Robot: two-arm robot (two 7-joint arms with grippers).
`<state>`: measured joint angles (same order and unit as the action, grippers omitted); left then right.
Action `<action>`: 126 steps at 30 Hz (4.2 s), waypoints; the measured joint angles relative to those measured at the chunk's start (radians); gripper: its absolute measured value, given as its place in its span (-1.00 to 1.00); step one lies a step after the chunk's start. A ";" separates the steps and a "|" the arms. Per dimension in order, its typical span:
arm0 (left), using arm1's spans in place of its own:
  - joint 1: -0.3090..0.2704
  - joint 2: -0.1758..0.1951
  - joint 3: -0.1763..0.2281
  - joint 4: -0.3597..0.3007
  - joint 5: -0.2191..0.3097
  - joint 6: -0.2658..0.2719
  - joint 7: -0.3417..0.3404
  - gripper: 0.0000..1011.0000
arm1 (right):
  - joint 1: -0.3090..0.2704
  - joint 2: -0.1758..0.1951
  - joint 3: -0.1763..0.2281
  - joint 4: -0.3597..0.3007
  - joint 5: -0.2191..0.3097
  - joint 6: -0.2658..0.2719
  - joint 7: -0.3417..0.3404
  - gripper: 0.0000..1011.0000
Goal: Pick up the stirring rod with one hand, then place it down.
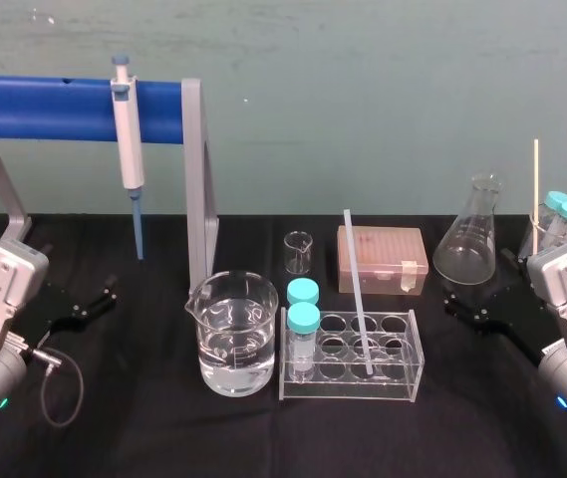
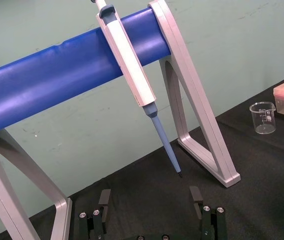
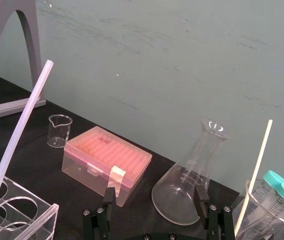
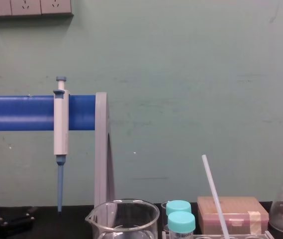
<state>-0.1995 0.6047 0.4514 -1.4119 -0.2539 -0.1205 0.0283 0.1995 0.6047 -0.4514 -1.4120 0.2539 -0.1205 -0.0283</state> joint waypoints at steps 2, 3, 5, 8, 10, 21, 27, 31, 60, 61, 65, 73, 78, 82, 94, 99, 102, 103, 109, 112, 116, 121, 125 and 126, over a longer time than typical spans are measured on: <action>0.000 0.000 0.000 0.000 0.000 0.000 0.000 0.98 | 0.000 0.000 0.000 0.000 0.000 0.000 0.000 0.98; 0.000 0.000 0.000 0.000 0.000 0.000 0.000 0.98 | 0.000 0.000 0.000 0.000 0.000 0.000 0.000 0.98; 0.000 0.000 0.000 0.000 0.000 0.000 0.000 0.98 | 0.000 0.000 0.000 0.000 0.000 0.000 0.000 0.98; 0.000 0.000 0.000 0.000 0.000 0.000 0.000 0.98 | 0.000 0.000 0.000 0.000 0.000 0.000 0.000 0.98; 0.000 0.000 0.000 0.000 0.000 0.000 0.000 0.98 | 0.000 0.000 0.000 0.000 0.000 0.000 0.000 0.98; 0.000 0.000 0.000 0.000 0.000 0.000 0.000 0.98 | 0.000 0.000 0.000 0.000 0.000 0.000 0.000 0.98; 0.000 0.000 0.000 0.000 0.000 0.000 0.000 0.98 | 0.000 0.000 0.000 0.000 0.000 0.000 0.000 0.98; 0.000 0.000 0.000 0.000 0.000 0.000 0.000 0.98 | 0.000 0.000 0.000 0.000 0.000 0.000 0.000 0.98; 0.000 0.000 0.000 0.000 0.000 0.000 0.000 0.98 | 0.000 0.000 0.000 0.000 0.000 0.000 0.000 0.98; 0.000 0.000 0.000 0.000 0.000 0.000 0.000 0.98 | 0.000 0.000 0.000 0.000 0.000 0.000 0.000 0.98; 0.000 0.000 0.000 0.000 0.000 0.000 0.000 0.98 | 0.000 0.000 0.000 0.000 0.000 0.000 0.000 0.98; 0.000 0.000 0.000 0.000 0.000 0.000 0.000 0.98 | 0.000 0.000 0.000 0.000 0.000 0.000 0.000 0.98; 0.000 0.000 0.000 0.000 0.000 0.000 0.000 0.98 | -0.008 -0.001 0.009 -0.002 0.006 0.002 0.009 0.98; 0.000 0.000 0.000 0.000 0.000 0.000 0.000 0.98 | -0.032 -0.018 0.051 -0.020 0.084 0.020 0.052 0.98; 0.000 0.000 0.000 0.000 0.000 0.000 0.000 0.98 | -0.063 -0.047 0.158 -0.117 0.340 0.136 0.235 0.98; 0.000 0.000 0.000 0.000 0.000 0.000 0.000 0.98 | -0.035 -0.052 0.159 -0.145 0.406 0.221 0.332 0.98; 0.000 0.000 0.000 0.000 0.000 0.000 0.000 0.98 | -0.005 -0.064 0.145 -0.146 0.421 0.260 0.369 0.98; 0.000 0.000 0.000 0.000 0.000 0.000 0.000 0.98 | 0.003 -0.068 0.139 -0.143 0.421 0.268 0.375 0.98; 0.000 0.000 0.000 0.000 0.000 0.000 0.000 0.98 | 0.085 -0.109 0.088 -0.085 0.413 0.307 0.404 0.98; 0.000 0.000 0.000 0.000 0.000 0.000 0.000 0.98 | 0.125 -0.138 0.067 -0.041 0.410 0.324 0.405 0.98; 0.000 0.000 0.000 0.000 0.000 0.000 0.000 0.98 | 0.168 -0.170 0.048 0.010 0.411 0.349 0.406 0.98; 0.000 0.000 0.000 0.000 0.000 0.000 0.000 0.98 | 0.218 -0.203 0.018 0.064 0.405 0.379 0.404 0.98; 0.000 0.000 0.000 0.000 0.000 0.000 0.000 0.98 | 0.237 -0.214 0.001 0.083 0.396 0.409 0.395 0.98; 0.000 0.000 0.000 0.000 0.000 0.000 0.000 0.98 | 0.240 -0.215 -0.002 0.086 0.395 0.415 0.392 0.98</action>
<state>-0.1995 0.6047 0.4514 -1.4120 -0.2539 -0.1205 0.0283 0.4392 0.3892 -0.4530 -1.3259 0.6487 0.2942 0.3640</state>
